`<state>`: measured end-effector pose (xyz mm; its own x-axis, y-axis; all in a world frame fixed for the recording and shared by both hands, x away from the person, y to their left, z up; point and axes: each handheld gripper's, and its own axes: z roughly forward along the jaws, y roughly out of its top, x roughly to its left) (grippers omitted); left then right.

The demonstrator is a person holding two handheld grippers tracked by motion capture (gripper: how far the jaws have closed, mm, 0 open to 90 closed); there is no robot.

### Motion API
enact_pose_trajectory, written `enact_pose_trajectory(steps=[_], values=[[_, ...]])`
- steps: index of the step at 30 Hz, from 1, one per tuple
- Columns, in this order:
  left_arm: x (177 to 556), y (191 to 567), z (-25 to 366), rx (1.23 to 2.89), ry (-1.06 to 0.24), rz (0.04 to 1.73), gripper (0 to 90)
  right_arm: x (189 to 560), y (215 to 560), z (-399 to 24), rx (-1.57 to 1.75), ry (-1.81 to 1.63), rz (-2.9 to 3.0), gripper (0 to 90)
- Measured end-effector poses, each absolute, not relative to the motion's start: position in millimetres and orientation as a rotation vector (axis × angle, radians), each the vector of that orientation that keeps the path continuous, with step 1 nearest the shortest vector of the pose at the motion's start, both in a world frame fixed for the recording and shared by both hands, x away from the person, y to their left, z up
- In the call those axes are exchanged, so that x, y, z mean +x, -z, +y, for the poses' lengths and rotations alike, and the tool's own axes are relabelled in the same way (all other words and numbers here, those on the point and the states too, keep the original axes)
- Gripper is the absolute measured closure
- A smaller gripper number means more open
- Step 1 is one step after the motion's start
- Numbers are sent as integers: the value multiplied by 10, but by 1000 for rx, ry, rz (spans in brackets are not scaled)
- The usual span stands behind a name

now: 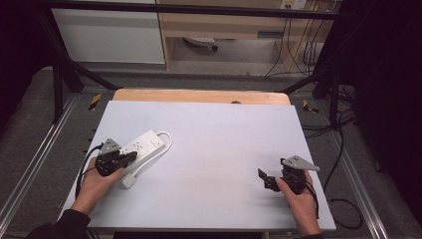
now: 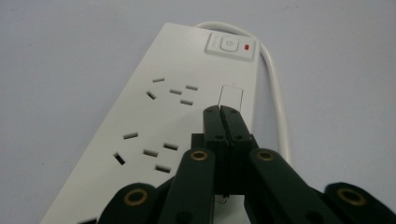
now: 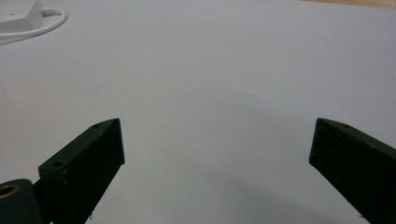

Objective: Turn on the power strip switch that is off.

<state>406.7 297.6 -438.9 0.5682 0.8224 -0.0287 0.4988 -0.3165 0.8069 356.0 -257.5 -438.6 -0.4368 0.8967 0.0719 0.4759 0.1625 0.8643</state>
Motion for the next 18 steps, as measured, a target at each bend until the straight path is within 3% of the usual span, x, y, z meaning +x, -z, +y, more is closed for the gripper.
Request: enact_pose_trajectory(steps=[18], values=[[4071,4342,2966,1928,-518,1048,900,3560,4382,-2582,1295,-1210,1978,37]])
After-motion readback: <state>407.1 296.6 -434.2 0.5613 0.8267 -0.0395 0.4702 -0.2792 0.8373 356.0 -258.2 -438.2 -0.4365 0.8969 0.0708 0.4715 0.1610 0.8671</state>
